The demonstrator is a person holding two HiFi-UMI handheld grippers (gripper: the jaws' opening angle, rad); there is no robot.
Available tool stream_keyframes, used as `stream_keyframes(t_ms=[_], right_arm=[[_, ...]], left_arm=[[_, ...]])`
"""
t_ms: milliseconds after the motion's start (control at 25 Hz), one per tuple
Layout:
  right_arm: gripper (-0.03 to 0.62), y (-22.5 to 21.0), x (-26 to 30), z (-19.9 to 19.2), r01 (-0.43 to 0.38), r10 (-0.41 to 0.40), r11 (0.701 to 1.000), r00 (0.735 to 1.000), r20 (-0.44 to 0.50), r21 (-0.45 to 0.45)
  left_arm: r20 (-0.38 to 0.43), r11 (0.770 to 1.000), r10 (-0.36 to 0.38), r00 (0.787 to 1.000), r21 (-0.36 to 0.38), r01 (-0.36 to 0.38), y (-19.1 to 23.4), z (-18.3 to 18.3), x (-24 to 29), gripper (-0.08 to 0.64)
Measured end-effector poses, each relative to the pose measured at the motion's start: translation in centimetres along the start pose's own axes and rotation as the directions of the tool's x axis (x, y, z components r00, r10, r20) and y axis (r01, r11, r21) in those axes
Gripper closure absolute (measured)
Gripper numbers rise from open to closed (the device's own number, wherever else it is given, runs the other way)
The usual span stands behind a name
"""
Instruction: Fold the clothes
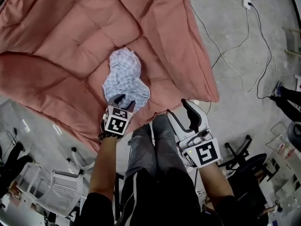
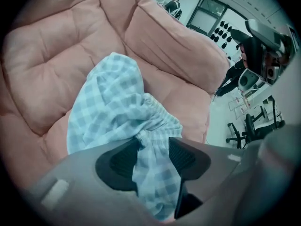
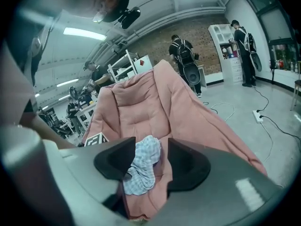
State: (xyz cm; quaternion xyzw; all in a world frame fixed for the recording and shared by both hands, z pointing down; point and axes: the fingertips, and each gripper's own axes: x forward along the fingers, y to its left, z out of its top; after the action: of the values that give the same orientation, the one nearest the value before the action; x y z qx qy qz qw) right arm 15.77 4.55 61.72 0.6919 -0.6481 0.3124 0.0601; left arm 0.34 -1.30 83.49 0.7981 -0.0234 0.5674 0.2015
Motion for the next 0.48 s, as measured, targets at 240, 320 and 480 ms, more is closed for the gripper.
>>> stream_keyframes(t_ms=[240, 320, 480], right_arm=[[0.383, 0.0, 0.4, -1.1, 0.001, -0.002, 1.0, 0.999, -0.038, -0.015], [0.385, 0.0, 0.7, -1.5, 0.002, -0.003, 1.0, 0.999, -0.052, -0.016], [0.387, 0.3, 1.5, -2.1, -0.01, 0.007, 0.999, 0.997, -0.082, -0.039]], left_arm=[[-0.037, 0.999, -0.002, 0.999, -0.045, 0.0, 1.1, 0.3, 1.1, 0.356], [-0.053, 0.999, 0.012, 0.999, -0.044, -0.014, 1.5, 0.2, 1.2, 0.402], [-0.031, 0.999, -0.001, 1.0, -0.032, 0.0, 1.6, 0.2, 1.0, 0.461]])
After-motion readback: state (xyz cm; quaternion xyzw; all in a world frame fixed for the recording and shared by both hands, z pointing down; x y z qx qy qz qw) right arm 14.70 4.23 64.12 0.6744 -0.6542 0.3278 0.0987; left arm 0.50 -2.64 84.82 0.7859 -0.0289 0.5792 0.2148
